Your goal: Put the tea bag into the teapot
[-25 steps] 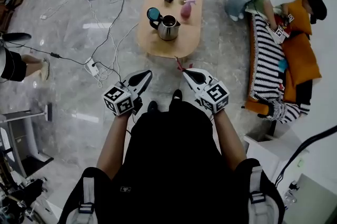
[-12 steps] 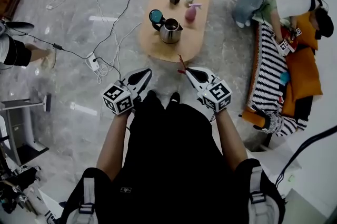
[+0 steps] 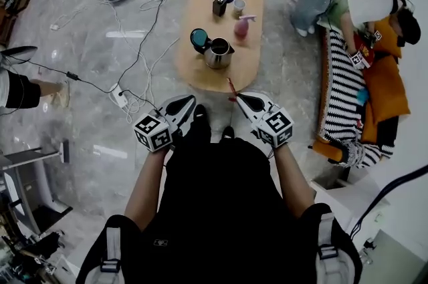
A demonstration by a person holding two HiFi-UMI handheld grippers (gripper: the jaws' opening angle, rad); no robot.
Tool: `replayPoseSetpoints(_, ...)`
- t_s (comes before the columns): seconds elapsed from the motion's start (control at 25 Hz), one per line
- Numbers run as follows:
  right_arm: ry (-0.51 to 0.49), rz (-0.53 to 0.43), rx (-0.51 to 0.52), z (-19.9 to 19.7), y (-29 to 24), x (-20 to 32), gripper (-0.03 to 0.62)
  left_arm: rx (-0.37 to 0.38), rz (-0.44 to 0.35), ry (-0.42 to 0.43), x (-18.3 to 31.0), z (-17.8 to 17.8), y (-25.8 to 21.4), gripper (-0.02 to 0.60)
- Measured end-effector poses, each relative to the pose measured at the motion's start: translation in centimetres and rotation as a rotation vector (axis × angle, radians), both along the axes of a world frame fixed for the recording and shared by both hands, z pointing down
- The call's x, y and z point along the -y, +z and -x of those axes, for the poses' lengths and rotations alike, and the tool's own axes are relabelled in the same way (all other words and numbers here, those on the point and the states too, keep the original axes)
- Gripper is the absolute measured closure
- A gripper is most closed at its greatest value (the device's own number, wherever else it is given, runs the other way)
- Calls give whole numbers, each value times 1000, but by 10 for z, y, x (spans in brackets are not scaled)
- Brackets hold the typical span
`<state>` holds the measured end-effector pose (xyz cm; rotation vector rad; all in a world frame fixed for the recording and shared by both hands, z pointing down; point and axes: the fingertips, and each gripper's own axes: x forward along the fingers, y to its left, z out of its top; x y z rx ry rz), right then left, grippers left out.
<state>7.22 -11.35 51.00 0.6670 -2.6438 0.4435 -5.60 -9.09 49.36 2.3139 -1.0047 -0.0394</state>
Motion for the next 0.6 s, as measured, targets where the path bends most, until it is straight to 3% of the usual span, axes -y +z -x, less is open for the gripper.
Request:
replayPoseSetpoints(0.4, 59, 24, -44, 57, 13, 54, 588, -41, 24, 174, 62, 24, 13, 571)
replayPoseSetpoints(0.6, 65, 20, -62, 70, 16, 79, 588, -46, 33, 190, 87, 37, 21, 571)
